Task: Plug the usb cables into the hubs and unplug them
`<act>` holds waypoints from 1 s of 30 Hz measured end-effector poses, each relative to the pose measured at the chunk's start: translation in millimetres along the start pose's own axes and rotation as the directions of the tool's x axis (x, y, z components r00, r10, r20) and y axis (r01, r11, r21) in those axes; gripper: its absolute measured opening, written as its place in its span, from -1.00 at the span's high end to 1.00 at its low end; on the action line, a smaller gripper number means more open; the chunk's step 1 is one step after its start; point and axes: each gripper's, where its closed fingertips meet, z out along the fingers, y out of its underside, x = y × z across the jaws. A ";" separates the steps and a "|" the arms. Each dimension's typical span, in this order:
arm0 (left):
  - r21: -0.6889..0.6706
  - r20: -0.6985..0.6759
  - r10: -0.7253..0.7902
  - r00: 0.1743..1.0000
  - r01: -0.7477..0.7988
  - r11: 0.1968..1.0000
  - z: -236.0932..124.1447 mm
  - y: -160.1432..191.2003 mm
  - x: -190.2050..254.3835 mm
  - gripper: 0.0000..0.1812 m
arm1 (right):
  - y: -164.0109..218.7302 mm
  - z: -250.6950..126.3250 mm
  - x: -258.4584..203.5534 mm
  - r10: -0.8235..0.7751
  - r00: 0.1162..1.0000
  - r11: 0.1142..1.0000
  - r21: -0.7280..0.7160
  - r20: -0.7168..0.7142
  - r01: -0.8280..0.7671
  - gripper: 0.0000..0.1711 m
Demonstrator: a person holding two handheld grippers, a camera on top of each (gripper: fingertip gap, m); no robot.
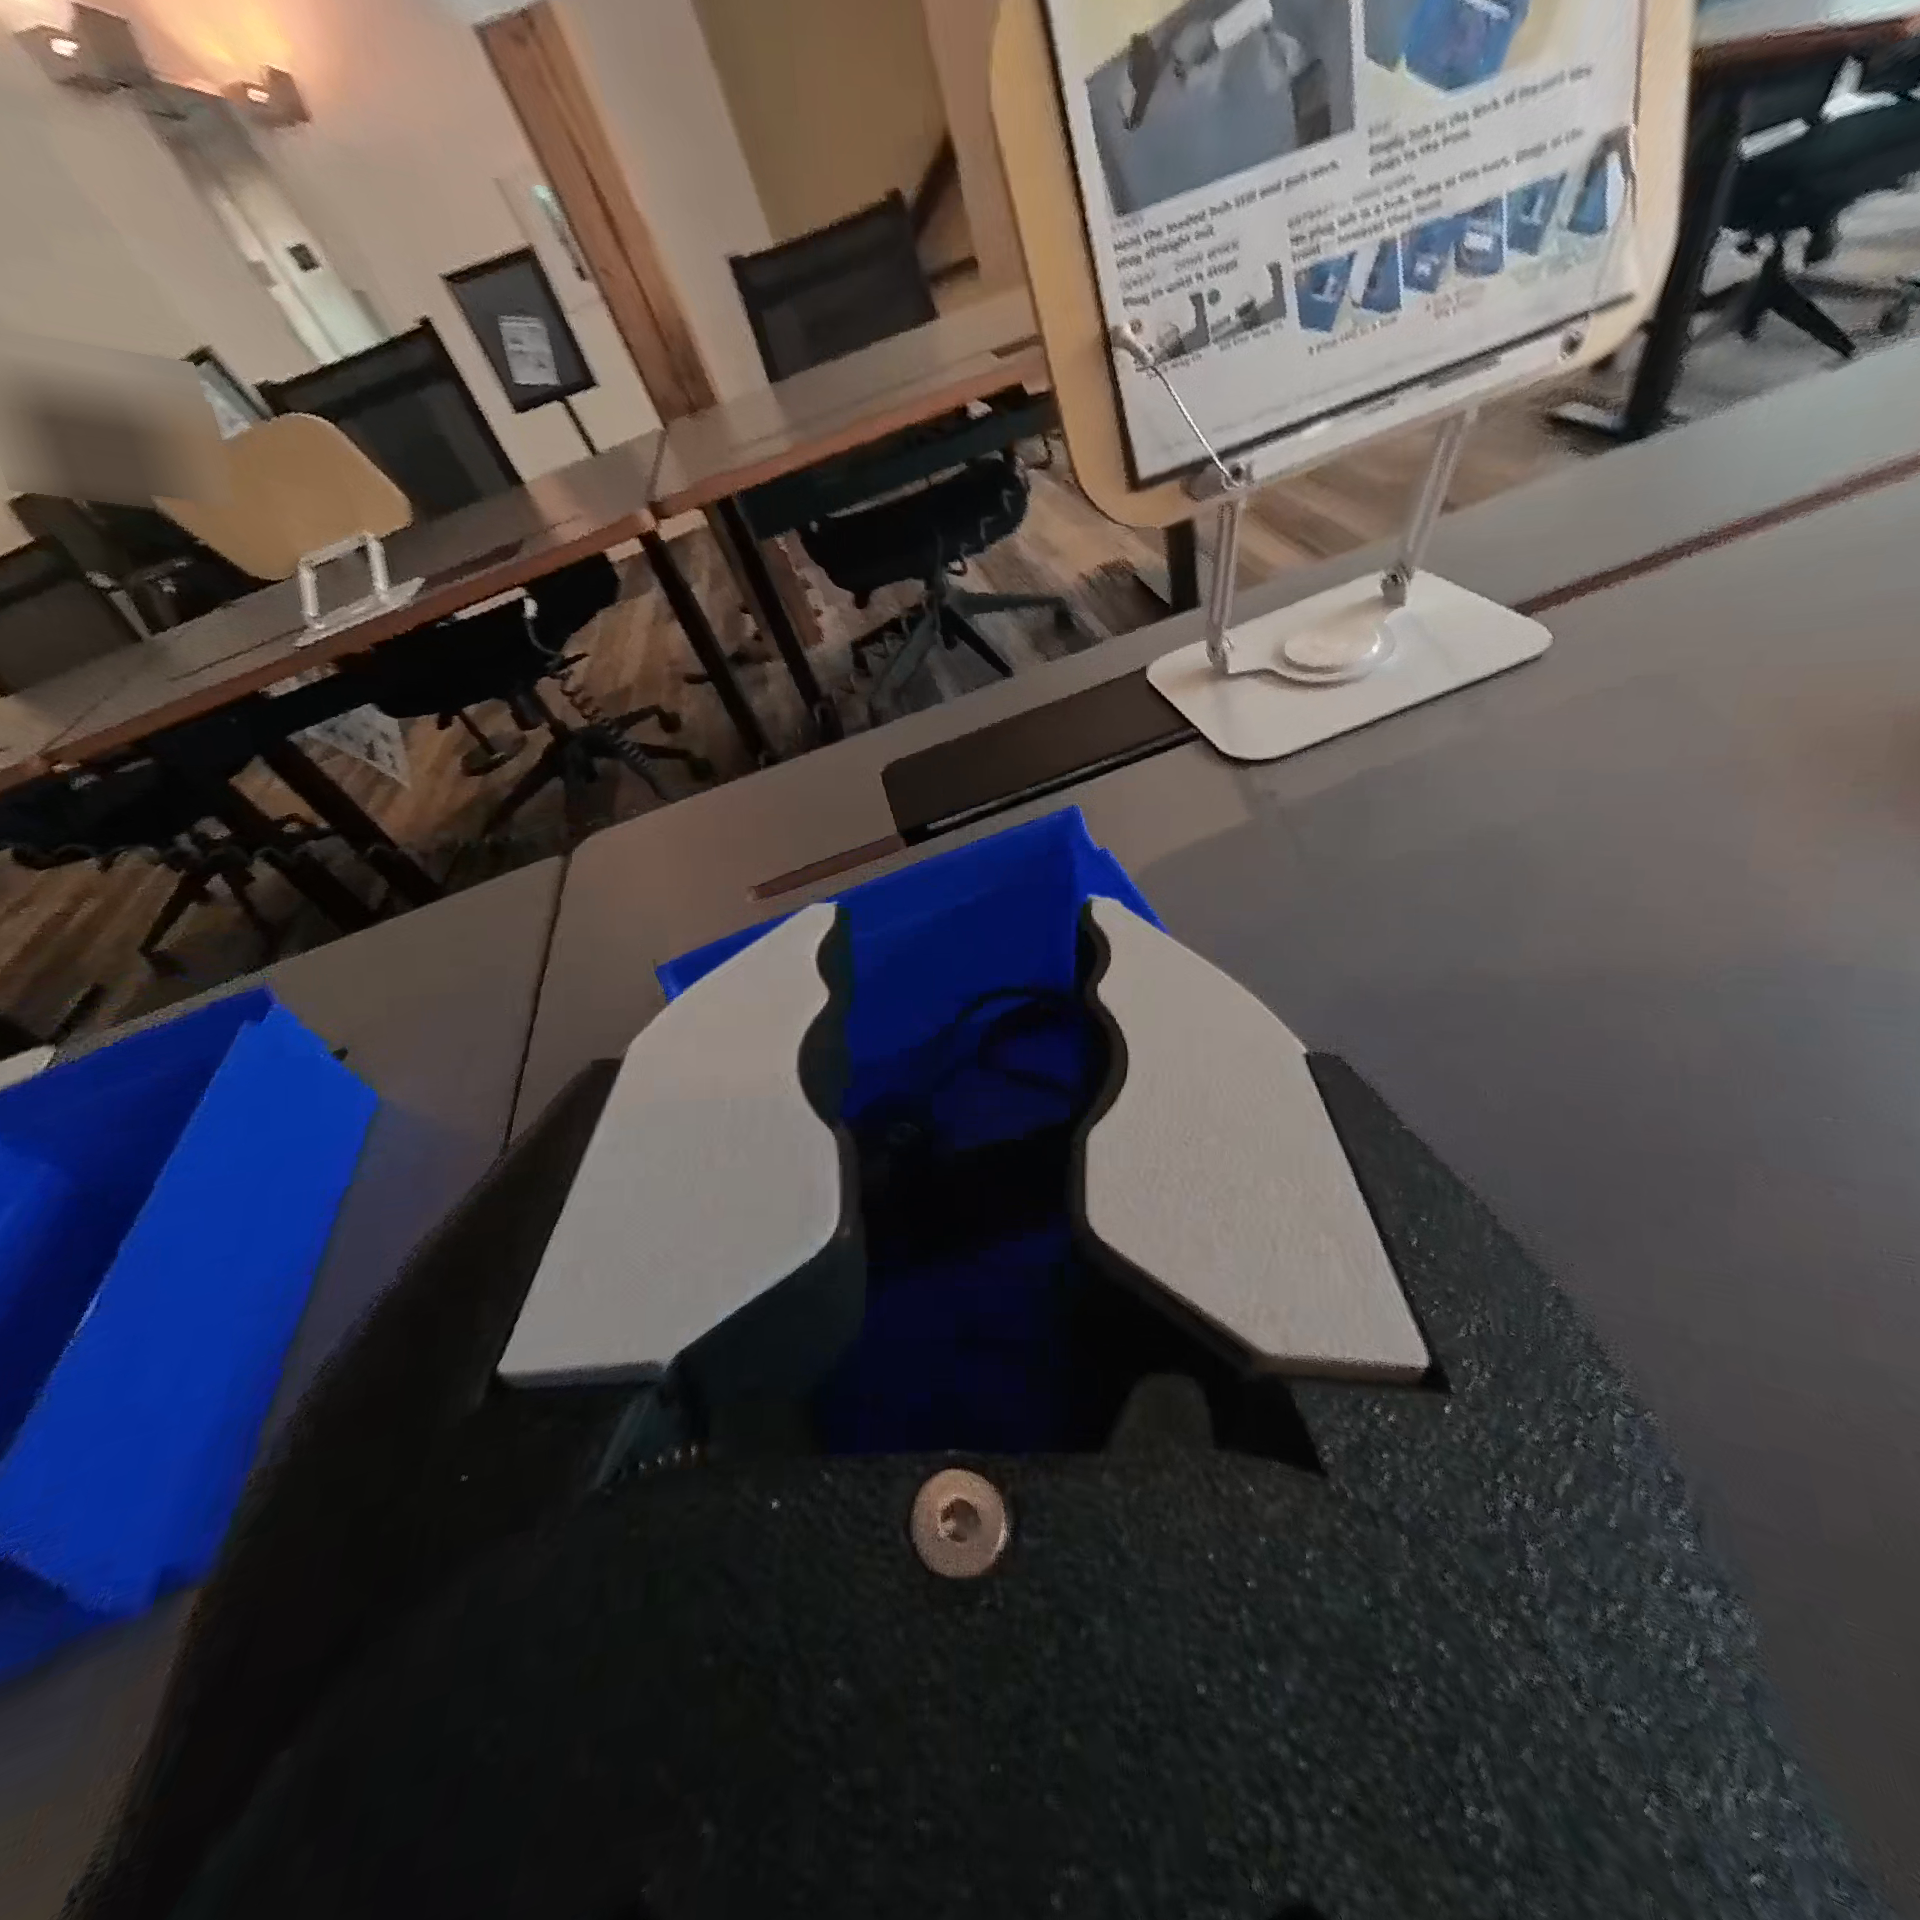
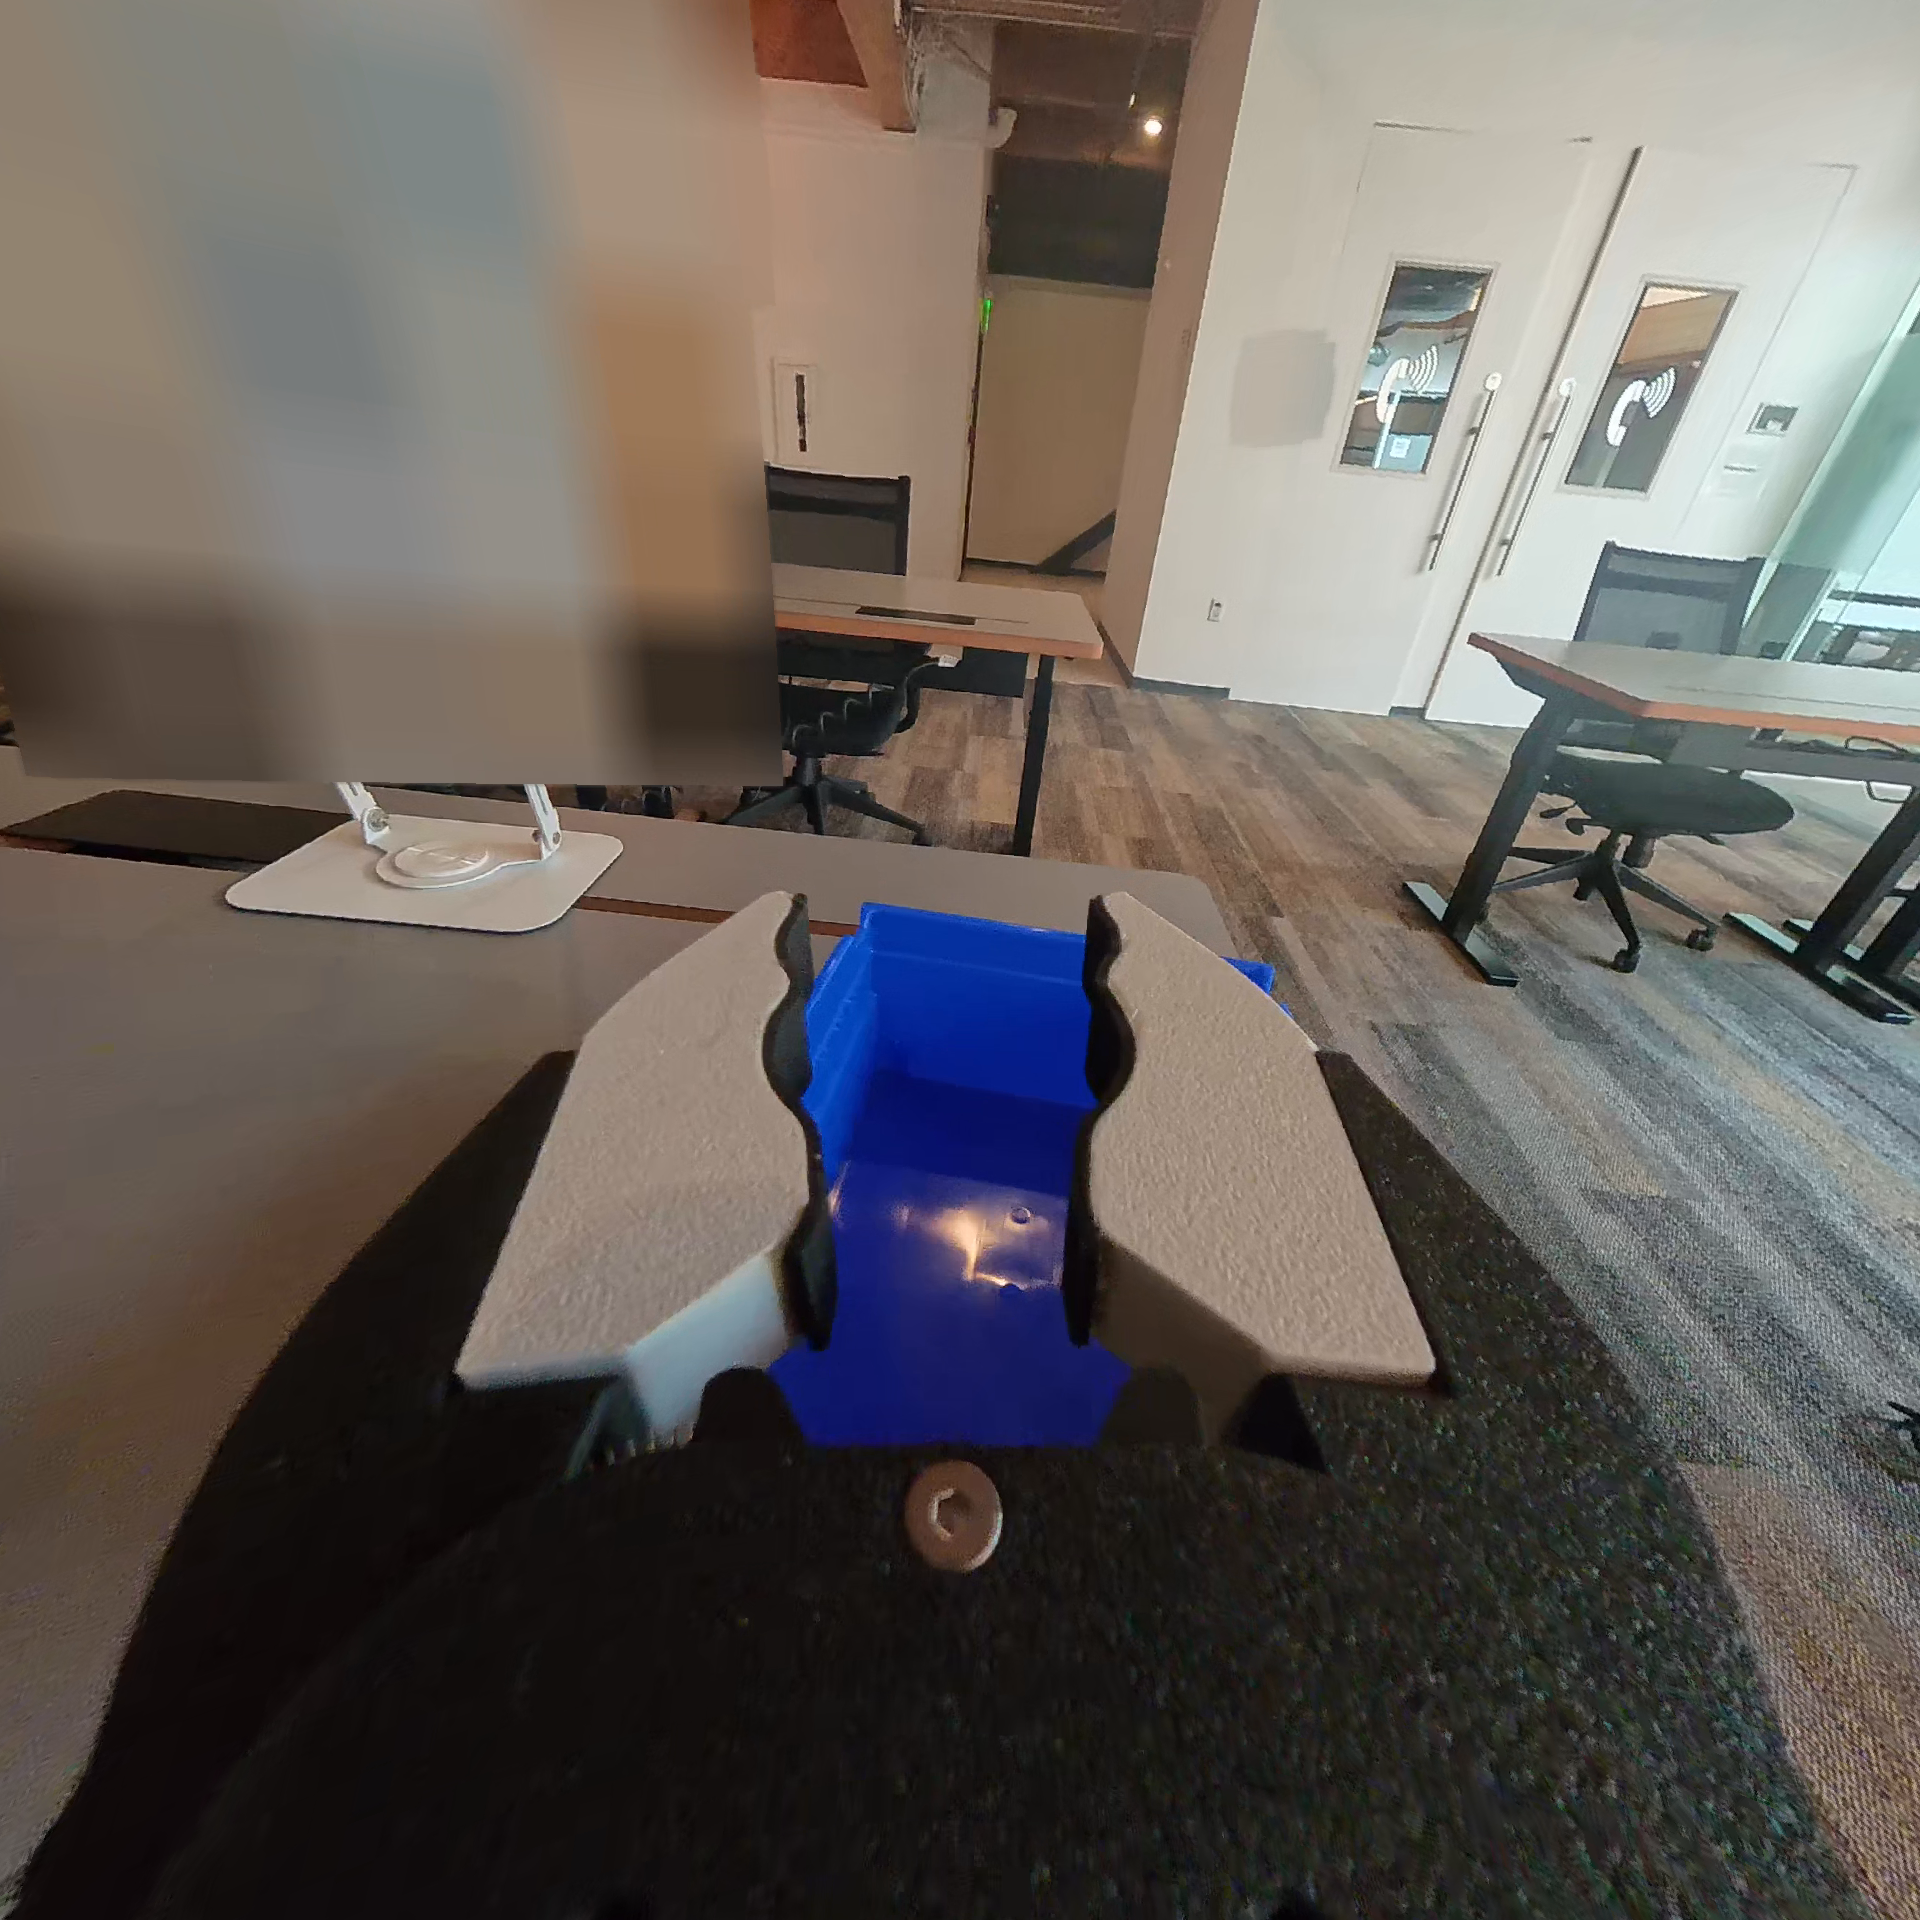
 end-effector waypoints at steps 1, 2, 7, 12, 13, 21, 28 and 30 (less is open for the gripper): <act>-0.012 -0.037 0.009 0.999 -0.009 1.000 5.4 -1.8 -0.9 0.57 | 0.4 -0.1 0.6 -0.003 1.000 1.000 -0.003 -0.003 0.003 0.42; -0.028 -0.078 0.013 0.997 -0.015 0.999 10.7 -3.0 -1.5 0.61 | 0.6 -0.2 0.8 -0.005 1.000 1.000 -0.005 -0.004 0.005 0.42; -0.150 -0.227 0.028 0.973 -0.063 0.987 38.8 1.8 -14.5 0.68 | 2.5 -0.5 1.4 -0.011 1.000 1.000 -0.018 -0.008 0.011 0.44; -0.303 -0.302 0.061 0.951 -0.157 0.940 68.4 22.2 -31.0 0.58 | 5.7 1.4 -1.1 -0.024 1.000 0.999 -0.038 -0.004 0.024 0.45; -0.330 -0.316 0.069 0.946 -0.178 0.927 73.3 26.7 -33.9 0.56 | 6.8 2.3 -2.2 -0.026 1.000 0.999 -0.043 0.000 0.026 0.45; -0.454 -0.476 0.123 0.871 -0.363 0.813 106.0 68.0 -49.0 0.59 | 14.9 9.0 -13.4 -0.041 0.999 0.996 -0.084 0.022 0.043 0.46; -0.540 -0.663 0.095 0.743 -0.562 0.626 118.3 123.2 -44.6 0.53 | 18.8 14.8 -19.6 -0.036 0.999 0.994 -0.100 0.014 0.037 0.47; -0.561 -0.693 0.069 0.717 -0.597 0.574 122.2 135.7 -42.5 0.48 | 20.6 18.2 -22.7 -0.034 0.999 0.994 -0.103 0.015 0.036 0.47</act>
